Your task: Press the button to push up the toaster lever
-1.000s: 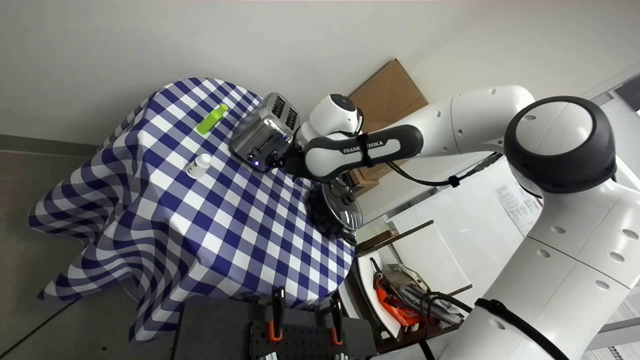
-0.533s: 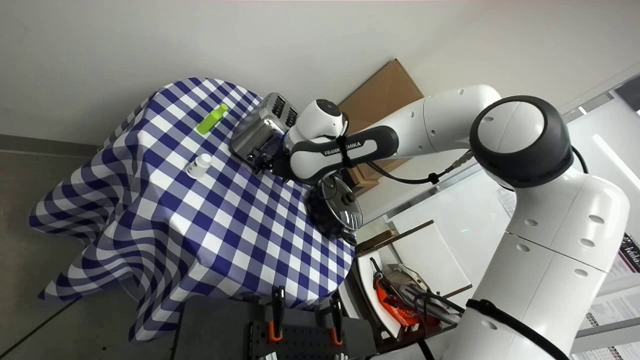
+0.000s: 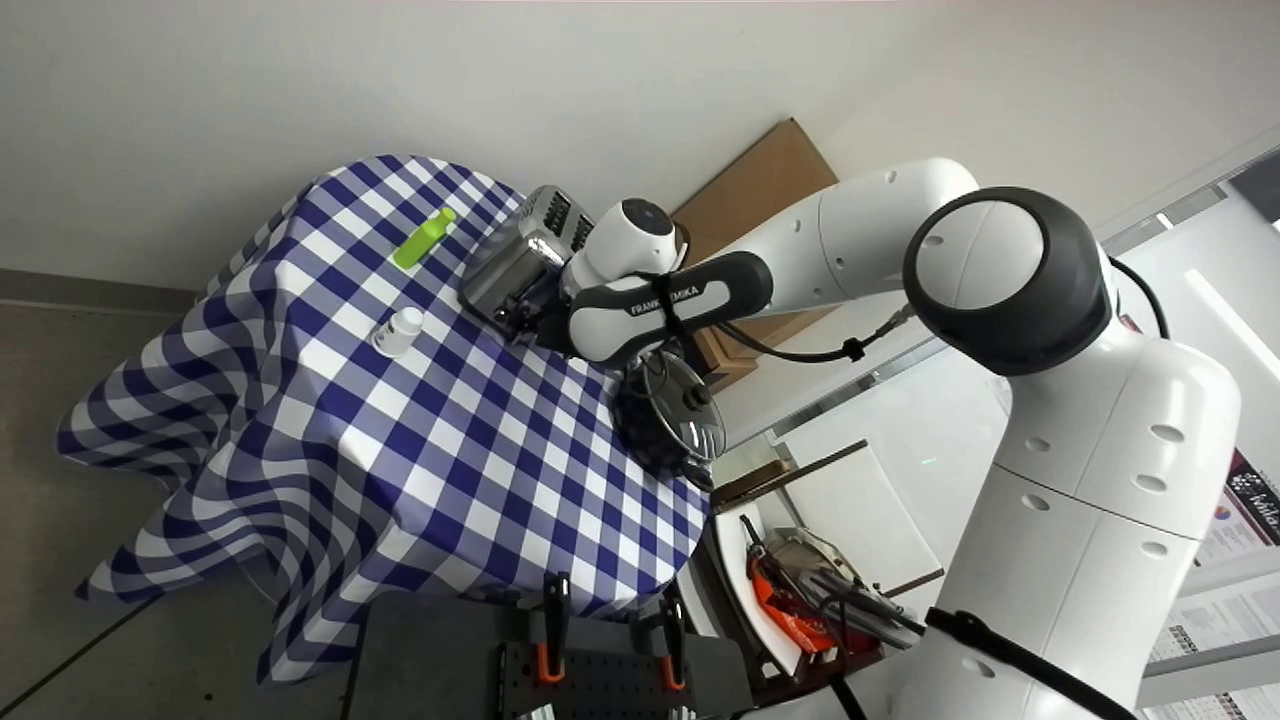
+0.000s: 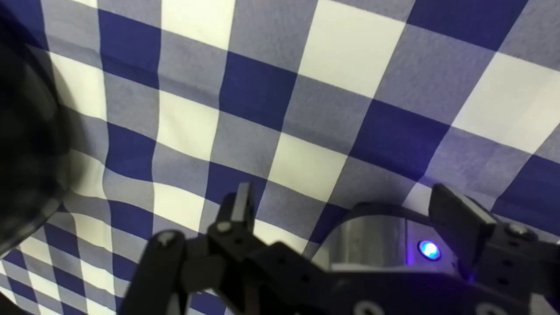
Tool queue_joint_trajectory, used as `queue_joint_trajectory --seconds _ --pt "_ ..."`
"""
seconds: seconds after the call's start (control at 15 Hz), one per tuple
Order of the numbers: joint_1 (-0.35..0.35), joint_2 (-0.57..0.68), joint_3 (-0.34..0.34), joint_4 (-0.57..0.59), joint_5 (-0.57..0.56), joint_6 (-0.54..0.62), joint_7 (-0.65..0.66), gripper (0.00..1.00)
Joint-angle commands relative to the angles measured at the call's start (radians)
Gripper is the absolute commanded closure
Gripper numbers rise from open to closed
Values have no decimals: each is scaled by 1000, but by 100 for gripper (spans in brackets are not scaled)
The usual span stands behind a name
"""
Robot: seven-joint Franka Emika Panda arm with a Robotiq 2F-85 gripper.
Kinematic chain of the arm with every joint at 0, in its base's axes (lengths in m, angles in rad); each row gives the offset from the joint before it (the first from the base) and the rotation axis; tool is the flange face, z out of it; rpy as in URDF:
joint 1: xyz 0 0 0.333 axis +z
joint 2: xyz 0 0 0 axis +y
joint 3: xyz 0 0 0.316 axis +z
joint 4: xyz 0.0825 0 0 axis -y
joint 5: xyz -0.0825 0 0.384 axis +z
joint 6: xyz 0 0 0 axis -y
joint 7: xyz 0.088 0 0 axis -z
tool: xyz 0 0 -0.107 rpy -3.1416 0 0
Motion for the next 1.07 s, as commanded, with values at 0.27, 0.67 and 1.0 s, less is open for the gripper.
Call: queue_joint_trajectory --seconds 0.27,0.67,1.0 --pt "60 43 -65 18 70 59 10 0" --pt "78 65 -83 33 104 82 -1 0" --pt "86 59 -91 33 123 98 -5 0"
